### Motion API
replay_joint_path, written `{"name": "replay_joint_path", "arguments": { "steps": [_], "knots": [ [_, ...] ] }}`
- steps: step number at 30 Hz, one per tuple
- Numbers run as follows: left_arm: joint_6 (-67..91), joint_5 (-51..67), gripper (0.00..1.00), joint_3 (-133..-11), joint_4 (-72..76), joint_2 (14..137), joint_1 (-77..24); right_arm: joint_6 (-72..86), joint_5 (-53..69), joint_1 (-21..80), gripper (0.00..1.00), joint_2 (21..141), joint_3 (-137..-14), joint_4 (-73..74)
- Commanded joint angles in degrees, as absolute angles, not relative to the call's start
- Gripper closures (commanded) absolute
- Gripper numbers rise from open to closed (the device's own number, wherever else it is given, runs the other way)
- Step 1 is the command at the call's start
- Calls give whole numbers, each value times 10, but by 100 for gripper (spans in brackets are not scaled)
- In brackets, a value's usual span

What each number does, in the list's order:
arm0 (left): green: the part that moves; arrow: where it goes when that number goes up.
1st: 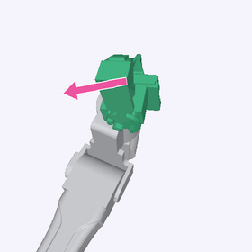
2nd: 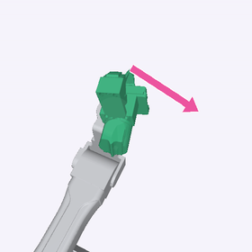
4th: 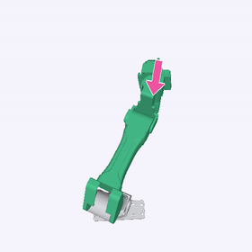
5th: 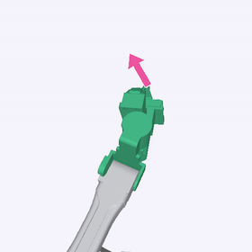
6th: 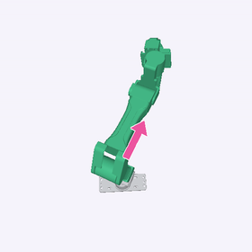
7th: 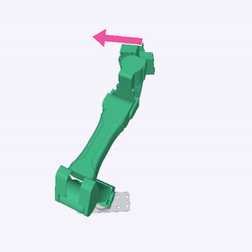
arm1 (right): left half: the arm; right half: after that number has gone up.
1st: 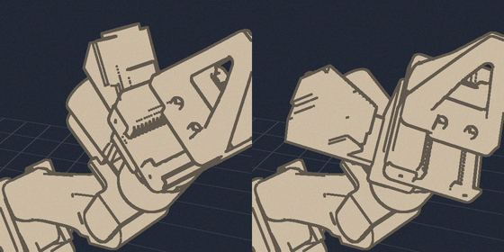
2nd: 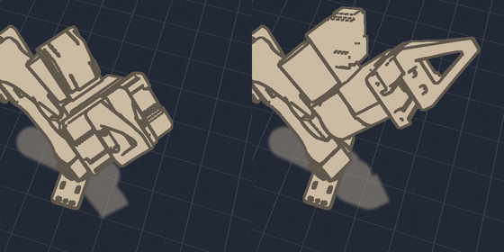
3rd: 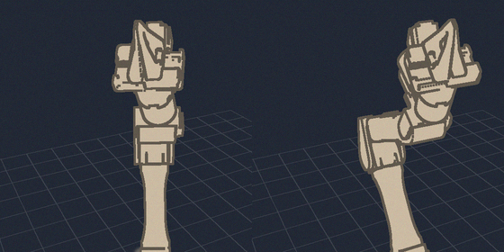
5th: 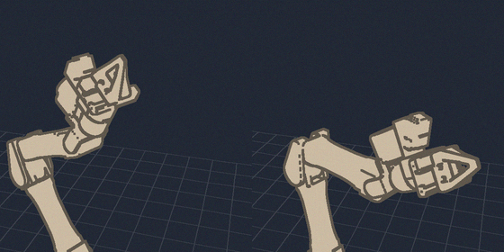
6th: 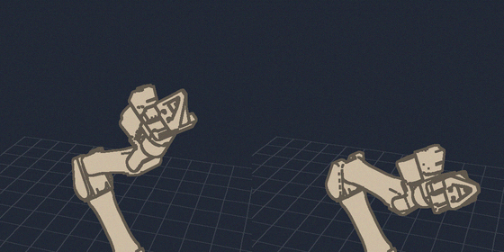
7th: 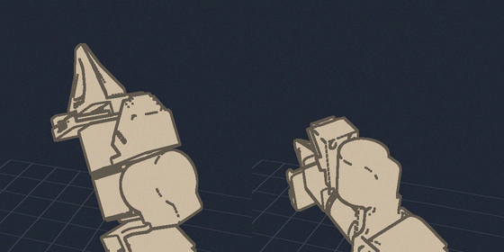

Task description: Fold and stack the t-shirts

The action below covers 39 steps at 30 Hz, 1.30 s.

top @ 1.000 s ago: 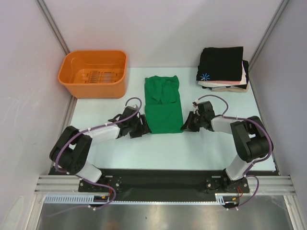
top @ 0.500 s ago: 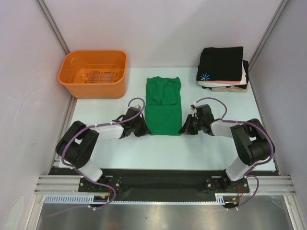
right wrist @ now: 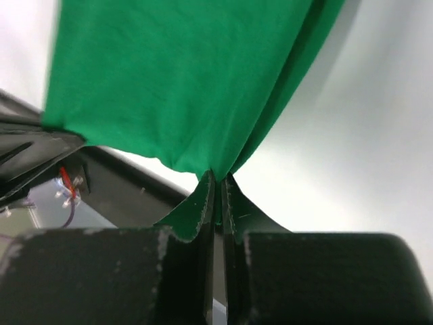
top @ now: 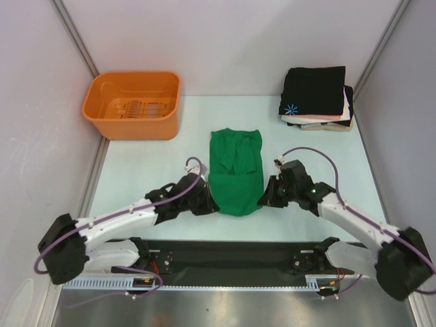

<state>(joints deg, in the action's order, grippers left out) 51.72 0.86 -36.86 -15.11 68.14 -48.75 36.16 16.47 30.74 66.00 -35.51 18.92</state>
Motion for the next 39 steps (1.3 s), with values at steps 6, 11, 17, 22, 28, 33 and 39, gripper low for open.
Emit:
{"name": "replay_joint_path", "arguments": {
  "steps": [6,11,17,22,28,33,39],
  "knots": [
    [654,-41,100,-344,-304,525,-597,502,91,435,100,469,-356,392],
    [621,-84,100,-409,-374,517,-597,494,46,431,100,451,-424,443],
    [558,-66,100,-501,-383,569,-534,433,54,361,100,521,-504,457],
    [490,-25,100,-576,-364,640,-457,378,103,276,100,582,-544,421],
    [438,49,100,-665,-353,736,-387,335,137,234,100,696,-600,386],
    [412,85,100,-733,-355,822,-342,312,141,214,100,770,-653,371],
    [394,135,100,-787,-352,896,-294,278,141,185,100,865,-738,382]
  ]
}}
